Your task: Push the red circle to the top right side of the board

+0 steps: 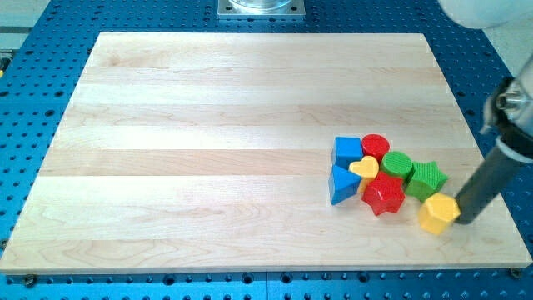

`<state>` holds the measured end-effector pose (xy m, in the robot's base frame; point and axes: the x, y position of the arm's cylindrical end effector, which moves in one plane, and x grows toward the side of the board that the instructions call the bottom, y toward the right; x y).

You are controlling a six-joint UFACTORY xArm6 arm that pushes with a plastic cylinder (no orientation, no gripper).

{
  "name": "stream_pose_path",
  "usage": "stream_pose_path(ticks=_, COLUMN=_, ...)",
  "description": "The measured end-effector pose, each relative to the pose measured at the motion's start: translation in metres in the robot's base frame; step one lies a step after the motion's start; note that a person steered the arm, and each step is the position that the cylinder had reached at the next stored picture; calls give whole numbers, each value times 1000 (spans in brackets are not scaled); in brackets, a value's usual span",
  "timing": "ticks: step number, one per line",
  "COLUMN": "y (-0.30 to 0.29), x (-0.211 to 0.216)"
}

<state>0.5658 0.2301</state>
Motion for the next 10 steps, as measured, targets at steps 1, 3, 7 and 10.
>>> stream_pose_path(ticks=1, y=-29, x=15)
stream_pose_path(ticks=3, y=-18, x=15)
stream_pose_path(ticks=7, y=-34, x=-34)
stream_pose_path(ticks=10, y=-116, x=-76)
